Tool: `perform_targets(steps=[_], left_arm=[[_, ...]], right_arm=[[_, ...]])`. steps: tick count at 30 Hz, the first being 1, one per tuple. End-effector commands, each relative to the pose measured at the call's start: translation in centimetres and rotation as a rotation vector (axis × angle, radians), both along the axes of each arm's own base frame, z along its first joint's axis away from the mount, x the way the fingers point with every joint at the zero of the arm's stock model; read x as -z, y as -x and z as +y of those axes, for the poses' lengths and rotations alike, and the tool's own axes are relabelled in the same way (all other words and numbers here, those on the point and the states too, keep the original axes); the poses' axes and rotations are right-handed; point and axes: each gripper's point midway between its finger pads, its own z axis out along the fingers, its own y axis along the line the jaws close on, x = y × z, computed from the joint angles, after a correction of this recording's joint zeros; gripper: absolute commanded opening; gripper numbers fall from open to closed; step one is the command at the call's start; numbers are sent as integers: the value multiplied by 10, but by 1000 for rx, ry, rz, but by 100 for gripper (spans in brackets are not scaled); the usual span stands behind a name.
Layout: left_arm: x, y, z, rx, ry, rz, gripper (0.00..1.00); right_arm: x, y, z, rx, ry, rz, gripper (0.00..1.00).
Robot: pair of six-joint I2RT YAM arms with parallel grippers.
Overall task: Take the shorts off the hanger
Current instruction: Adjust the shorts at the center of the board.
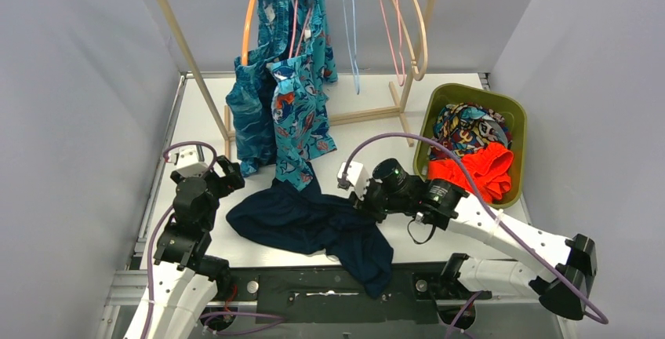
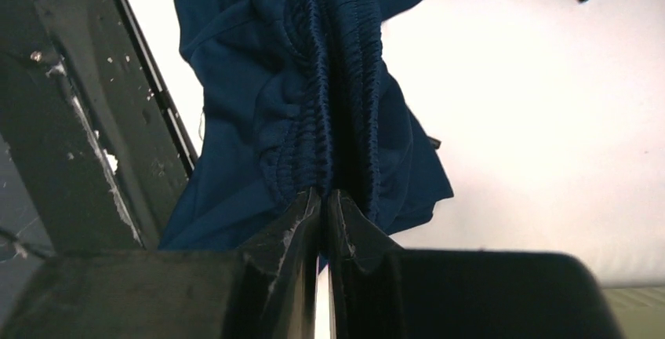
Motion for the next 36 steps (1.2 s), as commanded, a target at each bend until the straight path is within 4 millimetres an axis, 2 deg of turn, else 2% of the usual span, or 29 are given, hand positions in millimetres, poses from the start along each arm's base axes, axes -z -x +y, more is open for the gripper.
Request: perform_targets(steps=[1, 5, 6, 9, 11, 14, 15, 16, 20, 25, 27, 29, 33, 36], left_arm=[[-17, -4, 2, -10, 13, -57, 83], [-18, -4, 1, -7, 14, -59, 83], [-18, -4, 1, -6, 15, -60, 83], [-18, -4, 1, -5, 15, -61, 83], [-18, -4, 1, -6, 15, -61, 83], [-19, -4, 1, -7, 14, -62, 83], [-19, -4, 1, -7, 14, -62, 83], [-18, -4, 1, -6, 14, -61, 83], [-18, -4, 1, -7, 13, -59, 83], [-16, -4, 2, -10, 11, -53, 83], [-16, -4, 2, -11, 11, -53, 83], [-16, -4, 2, -11, 11, -51, 83], [-16, -4, 2, -9, 11, -52, 83], [-16, -5, 1, -6, 12, -50, 83]], right_arm=[[1, 14, 4, -12, -30, 74, 11], [-2, 25, 29, -90, -52, 162, 25], [-3, 22, 36, -93, -52, 158, 36], [-6, 1, 56, -67, -69, 95, 52], [-8, -24, 68, 8, -96, 19, 70], [-8, -47, 91, 61, -155, -29, 77], [-5, -51, 97, 69, -166, -27, 83], [1, -53, 103, 80, -169, -11, 95], [34, -48, 121, 64, -101, 77, 100], [72, -56, 125, 113, -25, 101, 98], [82, -51, 127, 91, -14, 128, 98], [94, -44, 127, 66, 0, 160, 98], [116, -46, 118, 123, 69, 165, 98], [136, -34, 110, 91, 109, 186, 98]])
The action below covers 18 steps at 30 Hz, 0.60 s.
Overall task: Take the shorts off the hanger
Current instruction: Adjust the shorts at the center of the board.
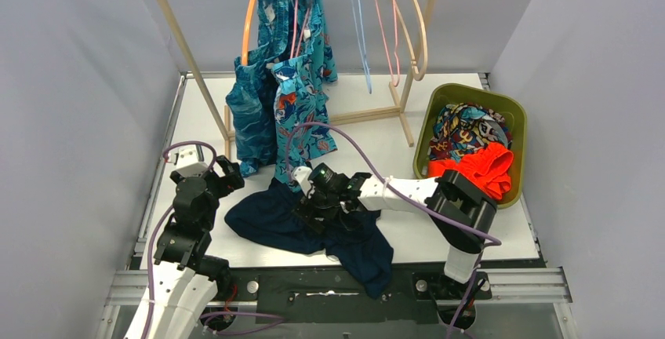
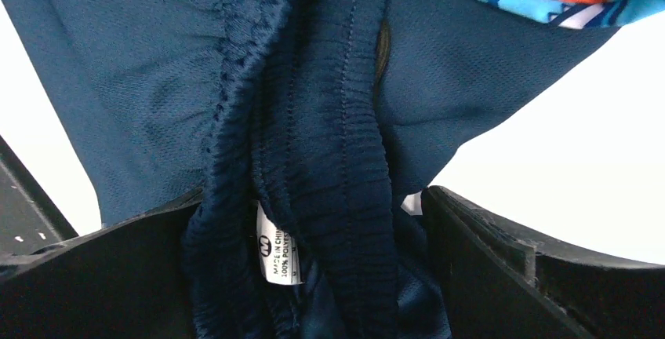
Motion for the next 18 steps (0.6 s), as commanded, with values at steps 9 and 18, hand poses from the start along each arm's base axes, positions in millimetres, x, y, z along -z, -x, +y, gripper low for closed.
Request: perform_targets(steps=[9, 18], left_arm=[[-15, -5, 1, -6, 9, -48, 83], [-16, -5, 0, -2, 11, -48, 83]], right_arm=[[48, 29, -22, -60, 150, 33, 55], [-72, 5, -1, -77, -88, -257, 5]])
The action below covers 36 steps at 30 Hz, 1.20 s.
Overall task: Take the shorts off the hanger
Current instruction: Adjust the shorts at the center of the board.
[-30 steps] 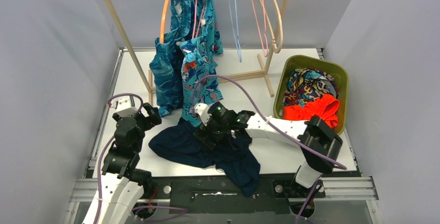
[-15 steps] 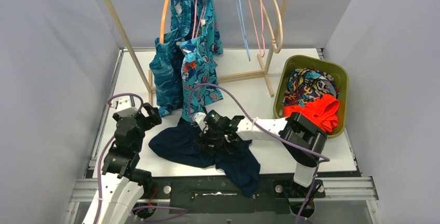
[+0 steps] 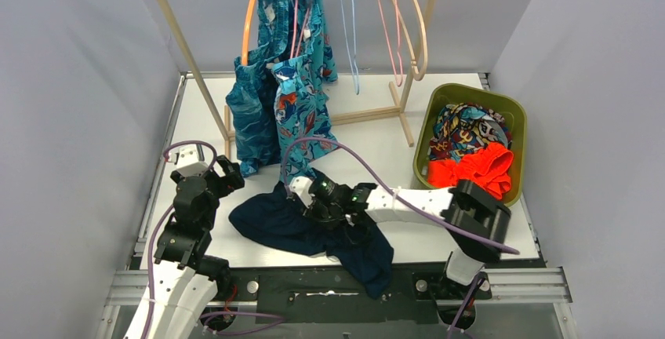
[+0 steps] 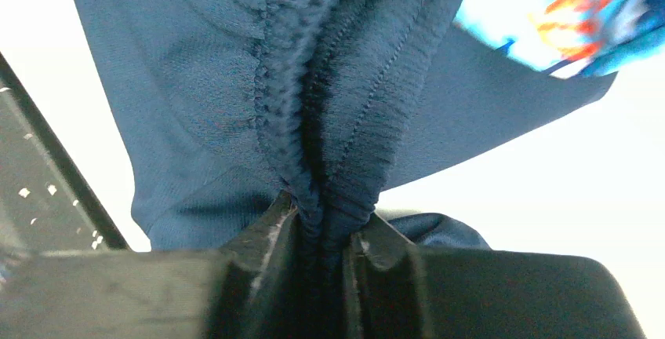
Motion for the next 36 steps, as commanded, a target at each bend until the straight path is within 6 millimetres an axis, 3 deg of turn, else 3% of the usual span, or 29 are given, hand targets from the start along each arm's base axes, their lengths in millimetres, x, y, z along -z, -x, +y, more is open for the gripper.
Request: perform_targets(steps=[1, 7, 15, 19, 20, 22, 26, 28, 32, 36], left_arm=[[-17, -4, 0, -2, 12, -56, 83], [-19, -4, 2, -7, 12, -63, 83], [-20, -3, 3, -12, 14, -68, 83], [-21, -3, 3, -13, 15, -70, 83], [-21, -3, 3, -13, 15, -72, 83], [-21, -3, 4, -19, 14, -71, 83], [-22, -2, 6, -26, 13, -74, 83], [-22, -2, 6, -26, 13, -74, 83], [-21, -4, 5, -19, 17, -73, 83], [-19, -6, 2, -1, 18, -64, 83]], right_arm=[[-91, -13, 9, -34, -177, -186, 0], [-212, -3, 2, -90, -469, -361, 0], [-358, 4, -50, -20, -805, -667, 0], [-401, -13, -82, 153, -904, -823, 0], [-402, -18, -88, 197, -902, -839, 0], [-386, -22, -87, 213, -846, -813, 0], [-303, -7, -75, 174, -661, -541, 0], [-266, 1, -78, 239, -625, -399, 0], [-198, 10, -104, 435, -519, -222, 5], [-152, -5, -143, 672, -330, -247, 4]])
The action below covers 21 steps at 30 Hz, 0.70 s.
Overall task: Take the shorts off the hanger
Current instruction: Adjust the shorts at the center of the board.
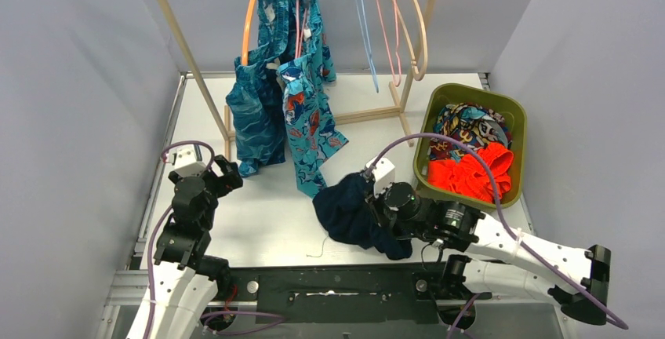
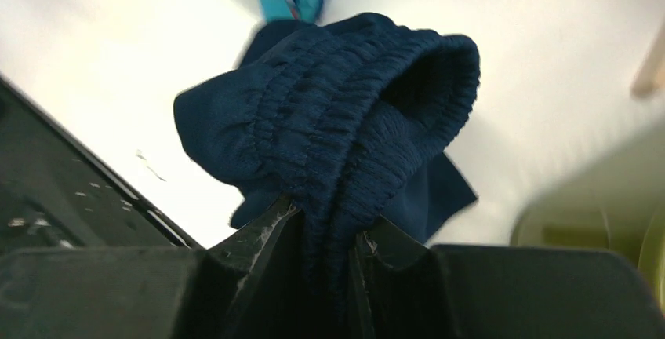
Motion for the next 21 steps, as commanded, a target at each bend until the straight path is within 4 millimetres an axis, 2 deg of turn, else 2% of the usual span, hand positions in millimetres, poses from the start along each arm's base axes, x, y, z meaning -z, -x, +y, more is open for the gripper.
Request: perform_targets(steps=[1, 3, 5, 8, 13, 17, 18, 21], left_arm=[[-15, -6, -4, 18, 14, -50, 83], [-15, -7, -4, 21, 13, -47, 83], [-15, -7, -4, 20, 13, -47, 83], [-14, -6, -2, 10, 10, -46, 83], [-15, -6, -1, 8, 11, -46, 83], [-14, -6, -2, 10, 12, -45, 83], [-14, -6, -2, 9, 11, -44, 83], [-14, -6, -1, 8, 11, -47, 83]], right_arm=[[20, -16, -33, 296, 39, 59, 4], [32, -18, -25, 285, 78, 76, 8], [44, -21, -14, 289, 94, 101, 23], [63, -25, 4, 287, 119, 144, 40], [87, -32, 28, 315, 121, 199, 76], [106, -29, 46, 290, 108, 261, 89], [112, -28, 48, 296, 108, 279, 97], [134, -30, 41, 359, 153, 310, 99]])
